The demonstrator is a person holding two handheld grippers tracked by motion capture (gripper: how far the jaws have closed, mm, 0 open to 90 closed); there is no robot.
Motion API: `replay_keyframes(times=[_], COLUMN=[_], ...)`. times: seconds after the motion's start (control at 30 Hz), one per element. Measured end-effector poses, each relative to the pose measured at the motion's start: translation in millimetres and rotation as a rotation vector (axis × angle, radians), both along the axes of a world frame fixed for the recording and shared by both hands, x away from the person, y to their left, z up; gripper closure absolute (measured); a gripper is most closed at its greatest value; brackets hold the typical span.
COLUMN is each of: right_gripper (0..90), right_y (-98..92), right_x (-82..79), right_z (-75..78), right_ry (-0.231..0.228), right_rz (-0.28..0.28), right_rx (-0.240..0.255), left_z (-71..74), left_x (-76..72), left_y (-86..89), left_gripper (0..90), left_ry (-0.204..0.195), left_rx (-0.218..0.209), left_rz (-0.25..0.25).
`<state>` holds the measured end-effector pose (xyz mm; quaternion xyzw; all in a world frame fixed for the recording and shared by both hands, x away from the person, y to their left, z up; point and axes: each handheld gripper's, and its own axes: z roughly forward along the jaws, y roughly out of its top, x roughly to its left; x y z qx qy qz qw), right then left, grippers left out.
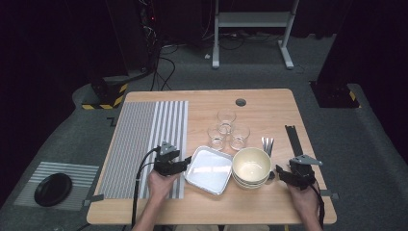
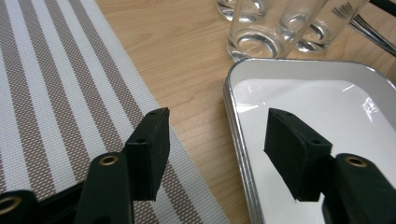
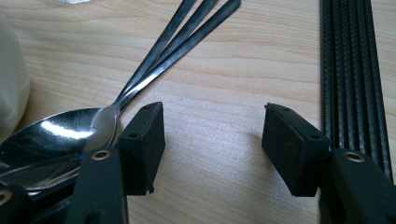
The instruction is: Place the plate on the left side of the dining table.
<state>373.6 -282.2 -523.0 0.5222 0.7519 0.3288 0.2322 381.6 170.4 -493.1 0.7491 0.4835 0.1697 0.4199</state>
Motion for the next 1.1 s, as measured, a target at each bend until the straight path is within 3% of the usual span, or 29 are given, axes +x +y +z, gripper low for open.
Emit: replay_keyframes(times=[0.2, 0.47, 0.73, 0.83, 0.9, 1.0, 1.1], right_gripper=[39.2, 39.1, 39.2, 39.2, 39.2, 39.1, 39.1], right_y=[0.0, 0.0, 0.0, 0.0, 0.0, 0.0, 0.0], right_x=[0.0, 0.0, 0.0, 0.0, 0.0, 0.0, 0.0], right_z=[0.0, 0.0, 0.0, 0.0, 0.0, 0.0, 0.0], right_ry=[0.000, 0.000, 0.000, 0.000, 0.000, 0.000, 0.000], right_rz=[0.000, 0.000, 0.000, 0.000, 0.000, 0.000, 0.000], right_rx=[0.000, 0.000, 0.000, 0.000, 0.000, 0.000, 0.000], left_z=[-1.6, -2.5, -6.4, -8.2, -9.4, -11.1, -11.6], left_x=[1.1, 2.4, 5.1, 5.7, 7.5, 7.7, 8.6], left_y=[-5.1, -11.0, -16.4, -18.6, -19.0, -21.5, -21.6], left_gripper=[47.1, 55.3, 62.9, 64.9, 66.3, 68.4, 71.1], left_ry=[0.025, 0.023, 0.049, 0.056, 0.042, 0.058, 0.061], left_rx=[0.003, -0.005, -0.021, -0.015, 0.014, -0.004, 0.004], left_rz=[-0.032, -0.041, -0.021, -0.011, -0.033, -0.011, -0.009])
